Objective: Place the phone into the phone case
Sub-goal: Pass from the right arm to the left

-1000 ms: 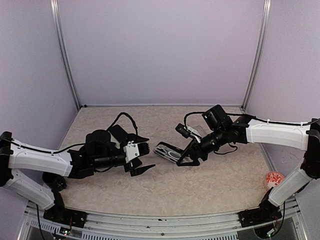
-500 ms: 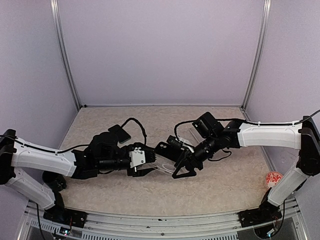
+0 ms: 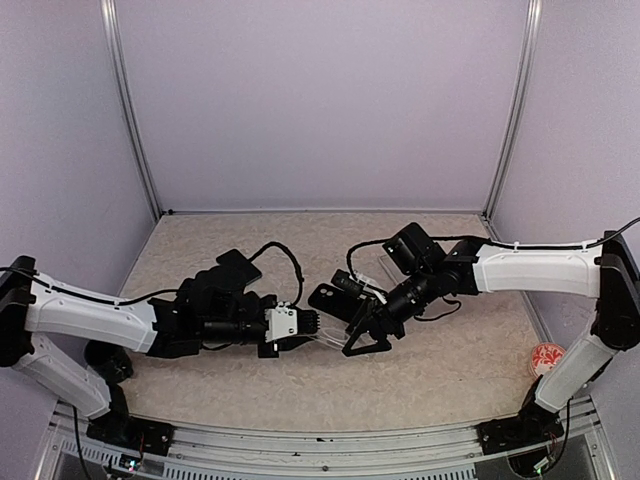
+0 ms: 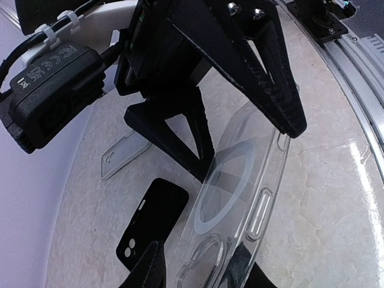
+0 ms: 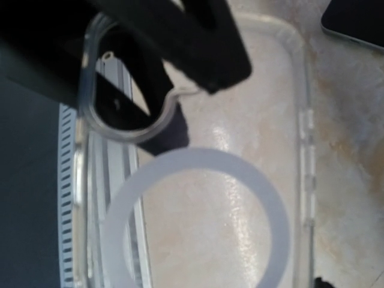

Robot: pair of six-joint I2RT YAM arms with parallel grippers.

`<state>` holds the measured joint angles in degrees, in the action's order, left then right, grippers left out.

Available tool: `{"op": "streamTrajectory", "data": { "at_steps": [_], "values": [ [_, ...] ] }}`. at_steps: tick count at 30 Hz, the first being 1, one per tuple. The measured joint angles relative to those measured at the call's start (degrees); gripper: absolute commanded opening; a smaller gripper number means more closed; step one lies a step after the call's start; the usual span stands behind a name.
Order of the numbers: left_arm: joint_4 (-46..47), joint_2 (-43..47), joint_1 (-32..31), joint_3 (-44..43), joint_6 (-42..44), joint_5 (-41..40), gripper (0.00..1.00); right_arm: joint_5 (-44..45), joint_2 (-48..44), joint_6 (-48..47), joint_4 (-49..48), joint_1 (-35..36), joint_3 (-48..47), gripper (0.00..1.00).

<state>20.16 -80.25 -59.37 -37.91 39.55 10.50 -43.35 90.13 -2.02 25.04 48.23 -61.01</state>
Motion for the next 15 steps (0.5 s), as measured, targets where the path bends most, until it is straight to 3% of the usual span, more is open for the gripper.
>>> {"op": "streamTrajectory", "data": {
  "at_steps": [4,9,15],
  "values": [
    [-0.8,-0.1,-0.1,0.0,0.2,0.0,0.17,-0.1,0.1,0.0,0.2,0.0,0.0,0.71],
    [-2.0,-0.3,-0.3,0.0,0.6,0.2,0.15,-0.2,0.1,0.2,0.9,0.0,0.0,0.72],
    [-2.3,-0.3,-0.3,0.0,0.6,0.4,0.12,0.0,0.2,0.2,1.5,0.0,-0.4,0.80]
  ]
}}
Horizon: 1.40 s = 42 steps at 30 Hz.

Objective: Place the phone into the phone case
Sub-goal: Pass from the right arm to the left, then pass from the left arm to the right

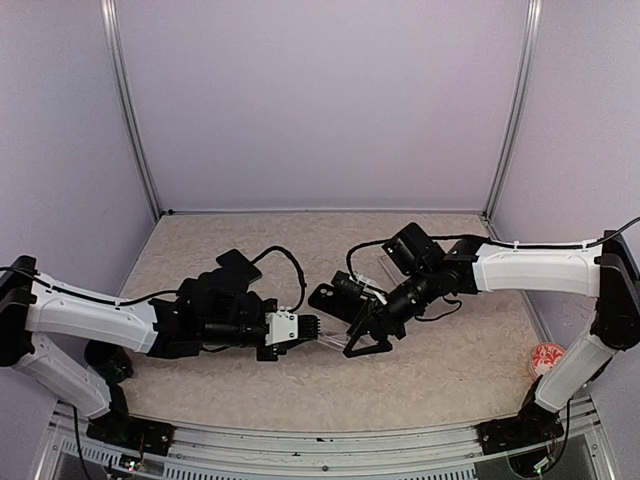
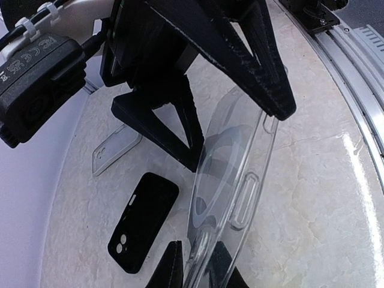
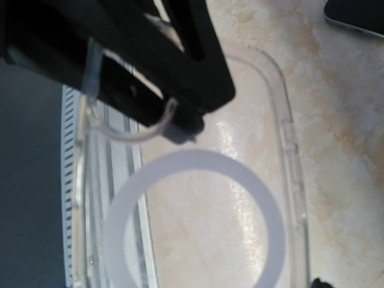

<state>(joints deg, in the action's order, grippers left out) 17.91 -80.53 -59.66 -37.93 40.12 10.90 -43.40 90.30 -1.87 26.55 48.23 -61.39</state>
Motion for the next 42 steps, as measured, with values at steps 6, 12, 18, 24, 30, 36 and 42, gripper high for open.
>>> {"op": "streamTrajectory", "data": {
  "at_steps": [6,12,18,24,30,36,42],
  "values": [
    [-0.6,0.0,-0.1,0.0,-1.0,0.4,0.06,1.2,0.1,-0.3,0.8,-0.6,-1.3,0.85],
    [-0.9,0.7,-0.3,0.0,-2.8,0.5,0.04,2.7,0.1,-1.4,0.6,-1.6,-3.5,0.90],
    [-1.1,1.9,-0.3,0.0,-4.3,-1.2,0.04,4.5,-0.1,-2.4,0.6,-2.4,-4.6,0.85],
    [-1.8,2.3,0.3,0.0,-7.1,-1.1,0.05,8.3,-3.7,-5.0,0.2,-2.4,-3.4,0.74],
    [-3.2,2.3,2.3,-0.6,-10.7,3.5,0.05,11.3,-8.4,-6.8,-0.9,-2.7,-1.2,0.69],
    [-5.3,0.9,4.3,-2.1,-13.9,8.2,0.05,12.5,-8.3,-8.1,-1.3,-2.2,-0.9,0.64],
    [-7.6,-0.5,6.0,-3.8,-16.3,12.6,0.05,12.4,-8.2,-9.1,-2.1,-1.5,-0.4,0.56]
  ]
}}
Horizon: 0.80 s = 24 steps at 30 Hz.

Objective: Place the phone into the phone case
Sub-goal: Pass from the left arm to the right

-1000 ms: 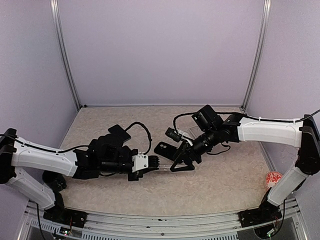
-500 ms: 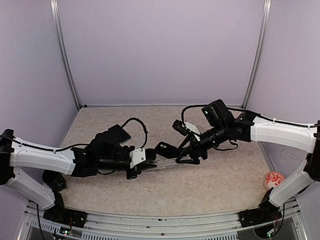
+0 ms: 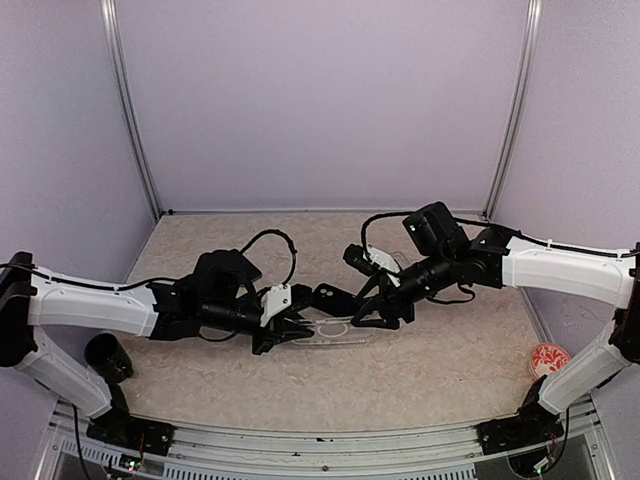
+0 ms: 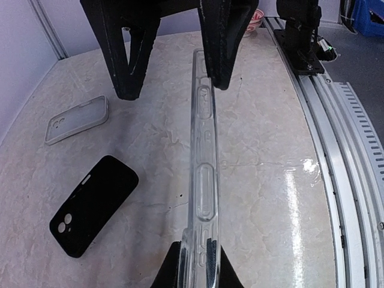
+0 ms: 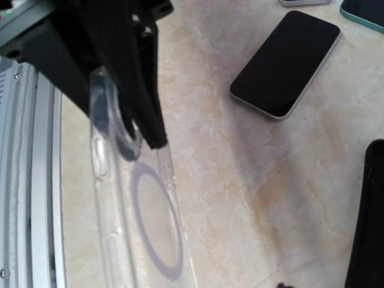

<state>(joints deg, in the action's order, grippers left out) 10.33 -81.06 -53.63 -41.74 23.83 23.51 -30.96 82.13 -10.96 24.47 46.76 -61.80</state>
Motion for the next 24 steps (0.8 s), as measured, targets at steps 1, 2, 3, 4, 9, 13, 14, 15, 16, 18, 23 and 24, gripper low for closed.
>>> {"op": "streamTrajectory", "data": {
  "at_steps": [1,2,3,4,9,13,14,15,16,18,23,24],
  "values": [
    [-0.1,-0.2,0.2,-0.2,-0.2,0.5,0.05,-0.2,0.0,-0.1,-0.1,0.0,0.0,0.55],
    [-0.5,-0.5,0.5,-0.7,-0.7,1.3,0.05,-0.3,0.0,-0.2,-0.2,0.0,0.0,0.54],
    [-0.6,-0.7,0.7,-1.0,-1.0,1.8,0.05,-0.5,0.0,-0.4,-0.2,0.1,0.0,0.54],
    [-0.6,-1.0,1.0,-1.2,-1.5,2.5,0.05,-0.7,0.0,-0.4,-0.3,0.1,0.0,0.53],
    [-0.7,-1.7,2.6,-2.1,-3.2,5.6,0.05,-1.4,0.6,-0.7,-0.4,0.5,0.0,0.43],
    [-0.7,-2.1,3.5,-2.8,-4.4,7.1,0.05,-1.7,1.6,-0.9,-0.3,0.5,0.0,0.33],
    [-0.5,-2.1,3.7,-2.8,-4.6,7.5,0.05,-1.9,1.7,-0.9,-0.3,0.5,0.0,0.30],
    [-0.5,-2.1,3.9,-2.8,-4.8,7.7,0.05,-2.0,1.7,-0.8,-0.3,0.5,0.1,0.27],
    [-0.5,-2.1,4.0,-2.8,-5.2,8.0,0.06,-2.2,1.7,-0.7,-0.4,0.5,0.1,0.24],
    [-0.5,-2.1,4.2,-2.8,-5.5,8.1,0.08,-2.5,1.7,-0.7,-0.6,0.5,0.1,0.14],
    [-0.5,-2.1,4.5,-2.8,-6.4,7.8,0.14,-3.4,1.6,-0.5,-1.1,0.6,0.3,0.00],
    [-0.5,-2.1,4.7,-2.8,-6.5,7.8,0.17,-3.5,1.6,-0.3,-1.2,0.6,0.4,0.00]
  ]
}}
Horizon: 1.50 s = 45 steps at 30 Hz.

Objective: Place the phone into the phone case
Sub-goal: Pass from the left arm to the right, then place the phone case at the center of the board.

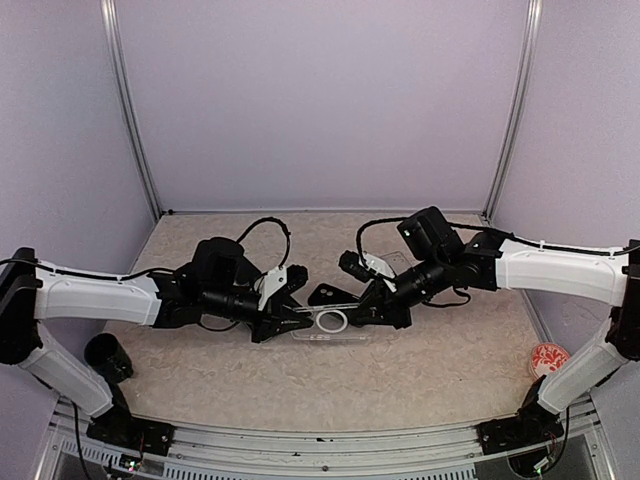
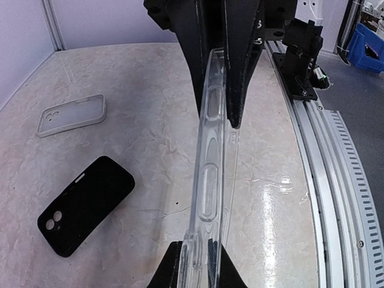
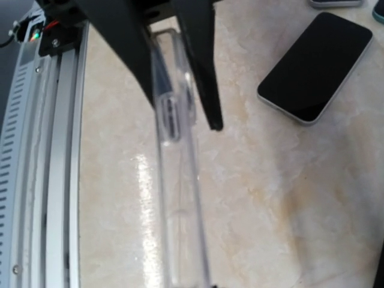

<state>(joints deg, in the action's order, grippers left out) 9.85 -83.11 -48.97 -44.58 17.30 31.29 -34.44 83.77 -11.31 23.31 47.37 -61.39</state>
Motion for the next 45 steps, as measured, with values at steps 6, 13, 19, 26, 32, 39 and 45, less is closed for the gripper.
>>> {"op": "streamTrajectory", "data": {
  "at_steps": [6,13,19,26,32,39,45],
  "values": [
    [0.8,0.0,0.0,0.0,-0.7,0.0,0.50,0.3,0.0,0.4,-0.5,0.0,0.1,0.00],
    [4.9,1.4,1.2,0.7,-3.9,-1.8,0.78,2.5,-0.2,3.1,-2.4,-0.7,0.1,0.00],
    [12.3,8.5,4.3,5.0,-9.4,-6.9,0.99,2.6,-0.4,7.2,-5.8,-5.5,0.1,0.00],
    [17.4,14.9,5.6,8.6,-14.2,-13.6,0.99,3.2,4.1,13.7,-9.5,-12.2,-2.5,0.00],
    [19.2,15.3,5.9,10.4,-17.5,-16.5,0.99,4.5,11.6,17.9,-12.8,-15.5,-5.3,0.00],
    [19.5,15.3,6.3,12.5,-22.1,-21.6,0.99,5.4,20.5,22.4,-17.4,-17.6,-8.5,0.03],
    [19.0,15.3,6.8,12.6,-24.7,-27.0,0.99,6.1,27.1,25.0,-20.2,-18.9,-12.6,0.04]
  ]
}}
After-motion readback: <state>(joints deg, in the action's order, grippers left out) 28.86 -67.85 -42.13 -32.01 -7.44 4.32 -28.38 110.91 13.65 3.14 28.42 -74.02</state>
